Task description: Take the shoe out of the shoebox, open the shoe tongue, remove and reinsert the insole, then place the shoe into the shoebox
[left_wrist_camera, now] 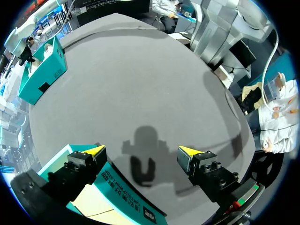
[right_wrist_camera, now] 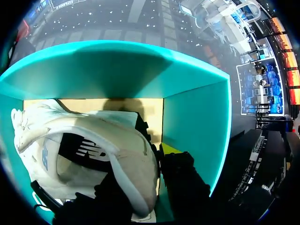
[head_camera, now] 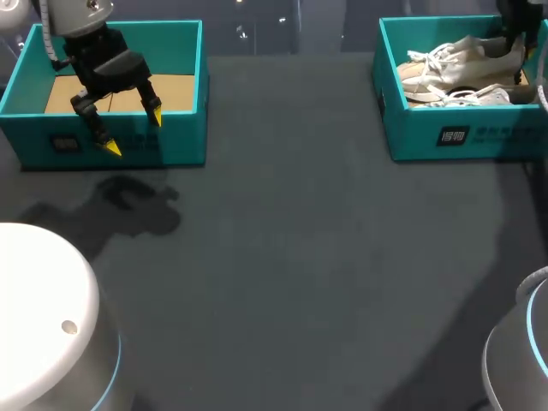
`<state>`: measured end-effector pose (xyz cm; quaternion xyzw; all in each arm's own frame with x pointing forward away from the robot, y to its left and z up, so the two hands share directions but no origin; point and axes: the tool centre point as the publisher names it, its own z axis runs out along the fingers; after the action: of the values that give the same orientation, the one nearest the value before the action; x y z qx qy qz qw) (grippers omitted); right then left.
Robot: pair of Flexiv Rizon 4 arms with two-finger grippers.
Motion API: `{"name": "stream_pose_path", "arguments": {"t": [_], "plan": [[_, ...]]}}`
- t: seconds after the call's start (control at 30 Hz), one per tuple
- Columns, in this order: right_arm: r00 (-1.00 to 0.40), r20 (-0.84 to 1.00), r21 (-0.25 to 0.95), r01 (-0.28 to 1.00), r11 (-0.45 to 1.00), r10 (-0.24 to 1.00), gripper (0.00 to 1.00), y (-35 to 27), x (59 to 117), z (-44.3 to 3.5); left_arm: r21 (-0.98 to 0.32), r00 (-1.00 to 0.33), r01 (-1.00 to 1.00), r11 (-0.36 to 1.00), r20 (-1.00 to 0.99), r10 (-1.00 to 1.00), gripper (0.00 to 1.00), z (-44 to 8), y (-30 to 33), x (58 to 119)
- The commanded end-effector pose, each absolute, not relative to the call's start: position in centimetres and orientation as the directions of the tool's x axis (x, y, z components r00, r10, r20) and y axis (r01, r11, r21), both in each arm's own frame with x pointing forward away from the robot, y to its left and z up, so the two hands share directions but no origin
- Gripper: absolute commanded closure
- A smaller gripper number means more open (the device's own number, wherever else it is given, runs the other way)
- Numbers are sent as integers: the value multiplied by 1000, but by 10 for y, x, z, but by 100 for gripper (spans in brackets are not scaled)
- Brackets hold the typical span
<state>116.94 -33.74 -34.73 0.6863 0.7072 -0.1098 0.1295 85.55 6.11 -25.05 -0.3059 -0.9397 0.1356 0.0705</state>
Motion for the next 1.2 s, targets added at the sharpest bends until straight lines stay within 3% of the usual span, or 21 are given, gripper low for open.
{"name": "stream_pose_path", "arguments": {"t": [0.03, 0.27, 0.43, 0.73, 0.8, 0.97, 1.2], "plan": [[-27, -328, 5, 1000, 30, 944, 75, -336, 1176, -352, -296, -802, 557, 776, 50, 595, 0, -250, 61, 855], [-26, -314, -7, 1000, 26, 949, 70, -336, 1175, -354, -296, -802, 557, 776, 50, 595, 0, -250, 61, 855], [-26, -303, -14, 1000, 23, 952, 56, -336, 1174, -353, -296, -802, 557, 776, 50, 595, 0, -250, 61, 855], [-24, -290, -14, 1000, 20, 957, 47, -334, 1172, -349, -296, -802, 557, 776, 50, 595, 0, -250, 61, 855], [-24, -282, -12, 1000, 21, 959, 41, -333, 1172, -346, -296, -802, 557, 776, 50, 595, 0, -250, 61, 855], [-30, -261, -12, 1000, 28, 965, 4, -330, 1171, -335, -296, -802, 557, 776, 50, 595, 0, -250, 61, 855], [-54, -218, -10, 999, 53, 975, 0, -320, 1165, -306, -296, -802, 557, 776, 50, 595, 0, -250, 61, 855]]}}
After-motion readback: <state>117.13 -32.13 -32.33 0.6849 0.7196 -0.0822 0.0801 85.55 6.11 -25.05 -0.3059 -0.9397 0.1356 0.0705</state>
